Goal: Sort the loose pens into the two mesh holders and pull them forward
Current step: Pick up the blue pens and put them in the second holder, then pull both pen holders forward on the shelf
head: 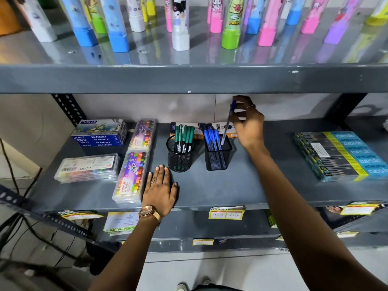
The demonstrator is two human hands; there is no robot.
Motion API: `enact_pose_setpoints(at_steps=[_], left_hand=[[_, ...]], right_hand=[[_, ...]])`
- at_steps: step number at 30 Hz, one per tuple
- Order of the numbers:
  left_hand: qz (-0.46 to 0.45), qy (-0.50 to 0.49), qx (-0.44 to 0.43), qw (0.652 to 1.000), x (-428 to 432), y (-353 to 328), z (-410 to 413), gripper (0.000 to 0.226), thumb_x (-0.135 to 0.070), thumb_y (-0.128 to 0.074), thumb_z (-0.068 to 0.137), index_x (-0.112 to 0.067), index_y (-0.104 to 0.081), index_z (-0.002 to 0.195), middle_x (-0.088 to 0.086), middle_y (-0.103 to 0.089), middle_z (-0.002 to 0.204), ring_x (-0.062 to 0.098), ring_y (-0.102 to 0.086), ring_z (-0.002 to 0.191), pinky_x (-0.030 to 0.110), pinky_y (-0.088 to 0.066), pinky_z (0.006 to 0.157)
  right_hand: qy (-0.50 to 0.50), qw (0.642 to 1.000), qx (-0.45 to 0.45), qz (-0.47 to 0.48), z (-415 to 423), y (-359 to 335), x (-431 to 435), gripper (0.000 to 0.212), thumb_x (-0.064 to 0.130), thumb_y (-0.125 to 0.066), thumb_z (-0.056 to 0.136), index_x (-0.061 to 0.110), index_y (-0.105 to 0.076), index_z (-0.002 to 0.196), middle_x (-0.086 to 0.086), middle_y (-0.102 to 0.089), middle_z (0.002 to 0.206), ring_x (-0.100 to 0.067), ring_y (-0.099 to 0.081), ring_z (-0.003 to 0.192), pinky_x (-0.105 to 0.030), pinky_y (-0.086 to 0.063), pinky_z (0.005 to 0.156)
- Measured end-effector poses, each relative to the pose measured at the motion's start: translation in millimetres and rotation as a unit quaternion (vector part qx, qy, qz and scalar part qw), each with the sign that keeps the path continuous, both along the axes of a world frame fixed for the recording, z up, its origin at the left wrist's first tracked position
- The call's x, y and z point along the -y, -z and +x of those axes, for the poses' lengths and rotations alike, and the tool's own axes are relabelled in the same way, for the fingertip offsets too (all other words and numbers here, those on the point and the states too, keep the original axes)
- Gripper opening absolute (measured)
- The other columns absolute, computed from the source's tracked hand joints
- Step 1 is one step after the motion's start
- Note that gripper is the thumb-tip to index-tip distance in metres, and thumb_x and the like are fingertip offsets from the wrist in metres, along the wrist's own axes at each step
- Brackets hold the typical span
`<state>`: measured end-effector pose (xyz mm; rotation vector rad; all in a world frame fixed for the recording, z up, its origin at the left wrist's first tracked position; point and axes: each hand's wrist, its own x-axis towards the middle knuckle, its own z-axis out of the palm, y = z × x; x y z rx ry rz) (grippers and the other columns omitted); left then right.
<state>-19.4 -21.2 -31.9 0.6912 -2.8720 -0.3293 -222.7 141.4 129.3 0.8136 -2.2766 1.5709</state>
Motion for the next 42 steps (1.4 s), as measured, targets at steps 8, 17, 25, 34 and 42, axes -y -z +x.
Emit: enact_pose_setpoints(at_steps=[8,17,25,34,42], left_hand=[[-0.007,0.0,0.004,1.0,0,1,0,0.078,-0.05,-0.004,0.082,-0.005,-0.017,0.144,0.013,-0.017,0.155,0.023,-0.008,0.144,0.038,0.002,0.117],[-0.01,0.001,-0.002,1.0,2,3,0,0.076,-0.05,-0.006,0.084,-0.005,-0.019,0.144,0.013,-0.019,0.154,0.023,-0.01,0.143,0.036,0.003,0.116],[0.062,0.004,-0.022,0.998,5,-2,-1,0.086,-0.06,-0.007,0.077,-0.008,-0.015,0.145,0.012,-0.016,0.155,0.021,-0.006,0.144,0.035,0.005,0.116],[0.376,-0.131,-0.29,0.871,-20,-33,-50,0.125,-0.034,-0.088,0.056,-0.008,-0.004,0.146,0.012,-0.015,0.155,0.022,-0.014,0.142,0.042,-0.015,0.117],[0.364,-0.146,-0.315,0.864,-13,-14,-70,0.096,-0.015,-0.087,0.058,-0.009,-0.033,0.137,0.014,-0.05,0.136,0.027,-0.044,0.126,0.049,-0.036,0.107]], right_hand=[[-0.02,0.981,0.014,0.191,-2,39,19,0.036,-0.009,-0.054,0.086,0.009,-0.059,0.116,-0.016,-0.07,0.105,-0.028,-0.069,0.094,-0.018,-0.046,0.079],[-0.008,0.967,0.041,0.253,-10,59,23,0.039,-0.002,-0.066,0.083,0.013,-0.066,0.119,-0.013,-0.068,0.12,-0.03,-0.066,0.103,-0.033,-0.052,0.097],[0.077,0.986,0.133,0.064,19,77,3,0.062,0.021,-0.067,0.075,0.009,-0.049,0.134,-0.017,-0.055,0.132,-0.034,-0.05,0.124,-0.049,-0.043,0.105],[0.114,0.965,0.235,0.038,65,115,24,0.127,0.027,-0.093,0.049,0.002,-0.016,0.147,-0.019,-0.034,0.151,-0.029,-0.036,0.139,-0.039,-0.031,0.117],[0.16,0.954,0.245,0.065,64,112,26,0.082,0.023,-0.088,0.059,0.005,-0.043,0.126,-0.017,-0.064,0.122,-0.035,-0.062,0.111,-0.042,-0.051,0.095]])
